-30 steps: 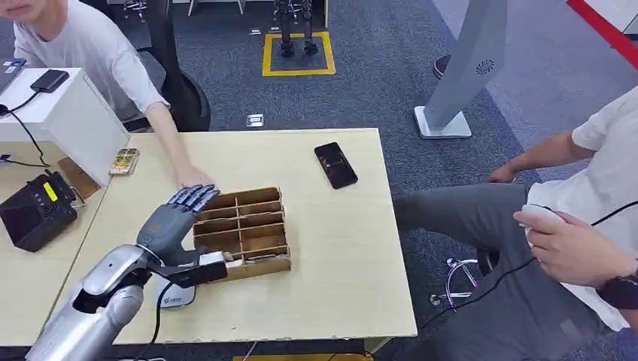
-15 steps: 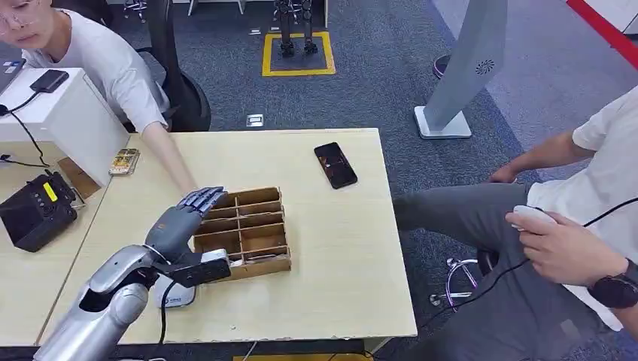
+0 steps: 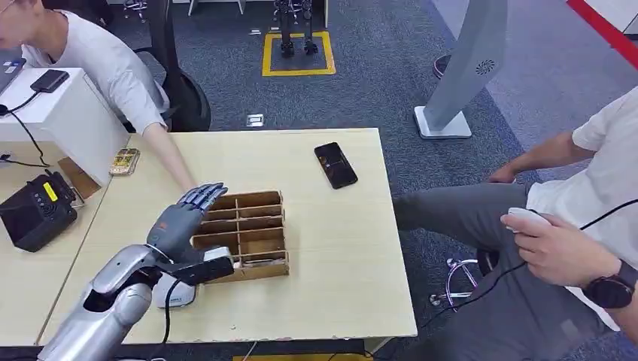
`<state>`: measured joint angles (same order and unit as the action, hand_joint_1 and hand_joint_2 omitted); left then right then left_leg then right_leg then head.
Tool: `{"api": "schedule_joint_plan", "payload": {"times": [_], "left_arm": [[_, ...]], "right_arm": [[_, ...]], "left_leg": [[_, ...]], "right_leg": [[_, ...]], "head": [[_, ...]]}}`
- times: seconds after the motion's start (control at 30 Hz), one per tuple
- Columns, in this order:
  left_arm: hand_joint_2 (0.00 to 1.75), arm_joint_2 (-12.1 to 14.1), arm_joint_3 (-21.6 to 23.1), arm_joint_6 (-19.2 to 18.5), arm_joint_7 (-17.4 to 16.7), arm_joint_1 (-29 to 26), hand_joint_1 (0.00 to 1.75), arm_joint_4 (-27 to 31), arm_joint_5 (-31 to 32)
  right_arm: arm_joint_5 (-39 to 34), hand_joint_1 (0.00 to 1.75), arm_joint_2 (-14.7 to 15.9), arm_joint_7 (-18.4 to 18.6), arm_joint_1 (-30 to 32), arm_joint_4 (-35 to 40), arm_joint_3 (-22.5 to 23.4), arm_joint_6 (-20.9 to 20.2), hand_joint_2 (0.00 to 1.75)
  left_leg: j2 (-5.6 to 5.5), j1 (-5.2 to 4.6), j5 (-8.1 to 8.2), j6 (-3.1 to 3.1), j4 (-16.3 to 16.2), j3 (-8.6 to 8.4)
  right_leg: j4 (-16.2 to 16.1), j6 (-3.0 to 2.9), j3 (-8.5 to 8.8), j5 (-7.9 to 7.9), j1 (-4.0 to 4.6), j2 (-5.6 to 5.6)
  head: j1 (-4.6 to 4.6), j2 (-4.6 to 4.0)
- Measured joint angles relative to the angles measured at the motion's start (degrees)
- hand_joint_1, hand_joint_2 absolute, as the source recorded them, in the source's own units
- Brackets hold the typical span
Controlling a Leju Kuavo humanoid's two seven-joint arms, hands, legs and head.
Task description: Pass the card to the sensor for recognition and then transmit it.
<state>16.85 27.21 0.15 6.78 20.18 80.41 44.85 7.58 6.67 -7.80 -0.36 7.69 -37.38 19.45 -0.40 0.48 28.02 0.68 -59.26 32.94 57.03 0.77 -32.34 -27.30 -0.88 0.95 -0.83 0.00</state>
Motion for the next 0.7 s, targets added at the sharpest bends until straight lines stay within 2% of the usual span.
{"api": "schedule_joint_plan", "payload": {"times": [0.7], "left_arm": [[1.75, -0.76, 0.00, 1.51, -0.90, 0.00, 0.00, -0.04, 1.70]], "right_arm": [[0.02, 0.00, -0.02, -0.37, -0.02, 0.00, -0.13, 0.17, 0.00]], "left_leg": [[-0.01, 0.00, 0.00, 0.00, 0.00, 0.00]], "right_leg": [[0.00, 0.00, 0.00, 0.00, 0.00, 0.00]], "head": [[0.00, 0.00]]}}
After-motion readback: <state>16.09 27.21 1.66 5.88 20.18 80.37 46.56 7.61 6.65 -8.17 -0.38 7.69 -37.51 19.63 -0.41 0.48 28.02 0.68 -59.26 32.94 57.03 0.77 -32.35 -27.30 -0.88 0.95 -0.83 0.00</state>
